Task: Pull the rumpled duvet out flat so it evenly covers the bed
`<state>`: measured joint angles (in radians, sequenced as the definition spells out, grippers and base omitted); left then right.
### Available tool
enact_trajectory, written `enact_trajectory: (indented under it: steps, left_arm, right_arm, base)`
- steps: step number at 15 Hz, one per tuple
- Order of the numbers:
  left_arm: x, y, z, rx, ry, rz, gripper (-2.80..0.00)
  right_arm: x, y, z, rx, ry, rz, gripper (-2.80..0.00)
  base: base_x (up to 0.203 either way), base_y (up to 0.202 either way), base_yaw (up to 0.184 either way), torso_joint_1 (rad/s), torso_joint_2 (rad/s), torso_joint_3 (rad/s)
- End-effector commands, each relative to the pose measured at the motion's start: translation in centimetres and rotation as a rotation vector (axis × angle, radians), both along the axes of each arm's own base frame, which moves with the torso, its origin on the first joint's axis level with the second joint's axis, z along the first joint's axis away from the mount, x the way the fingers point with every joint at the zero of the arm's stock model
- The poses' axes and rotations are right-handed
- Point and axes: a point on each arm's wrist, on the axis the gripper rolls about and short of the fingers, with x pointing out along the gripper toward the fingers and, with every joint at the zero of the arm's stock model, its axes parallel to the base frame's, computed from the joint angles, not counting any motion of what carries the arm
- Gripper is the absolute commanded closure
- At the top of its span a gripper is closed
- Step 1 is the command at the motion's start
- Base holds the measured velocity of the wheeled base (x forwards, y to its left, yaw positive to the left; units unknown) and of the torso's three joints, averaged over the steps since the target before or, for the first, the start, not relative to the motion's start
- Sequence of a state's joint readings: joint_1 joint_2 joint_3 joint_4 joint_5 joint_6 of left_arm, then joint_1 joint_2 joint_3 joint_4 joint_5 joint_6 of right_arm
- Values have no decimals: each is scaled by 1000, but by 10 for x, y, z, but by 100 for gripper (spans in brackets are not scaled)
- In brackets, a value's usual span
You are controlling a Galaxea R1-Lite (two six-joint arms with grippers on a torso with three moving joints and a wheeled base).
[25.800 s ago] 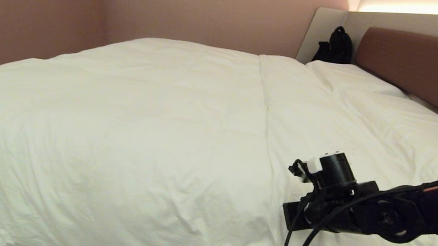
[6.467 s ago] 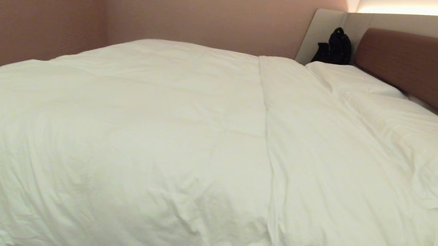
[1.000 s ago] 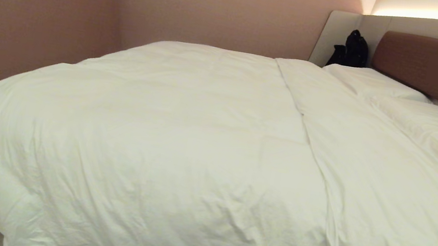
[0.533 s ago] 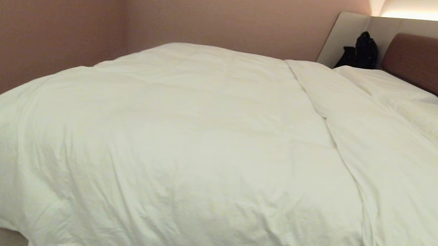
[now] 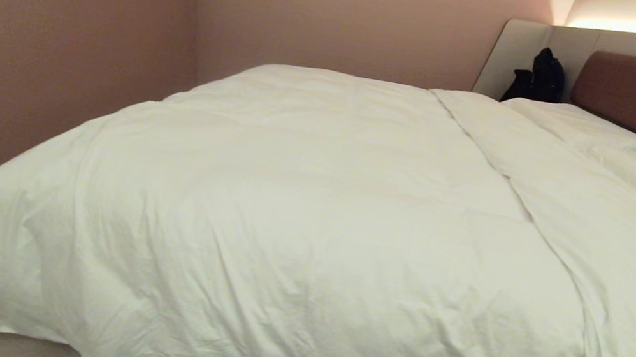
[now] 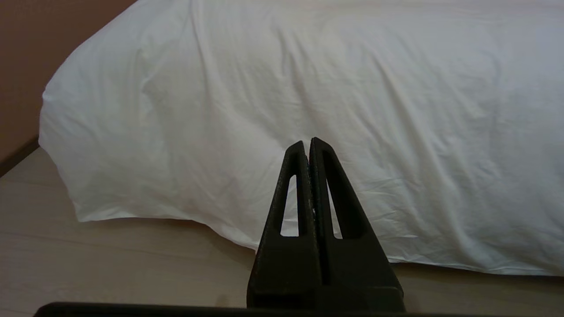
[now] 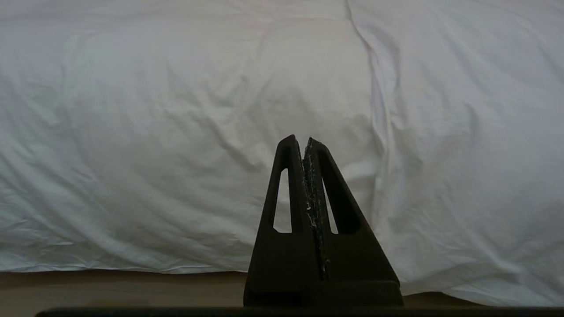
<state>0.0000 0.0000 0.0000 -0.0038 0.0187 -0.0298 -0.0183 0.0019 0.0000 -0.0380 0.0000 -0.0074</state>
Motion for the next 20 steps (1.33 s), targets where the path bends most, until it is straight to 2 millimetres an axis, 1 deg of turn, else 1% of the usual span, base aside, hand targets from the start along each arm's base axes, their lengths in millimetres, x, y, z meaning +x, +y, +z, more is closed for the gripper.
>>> enact_trajectory:
  steps: [1, 20]
  left_arm:
    - [0, 0, 0, -1, -1, 0, 0]
    - [0, 0, 0, 1, -1, 0, 0]
  right_arm:
    - [0, 0, 0, 0, -1, 0, 0]
    - [0, 0, 0, 0, -1, 0, 0]
  base:
    - [0, 195, 0, 7, 2, 5]
    - [0, 195, -1, 2, 3, 3]
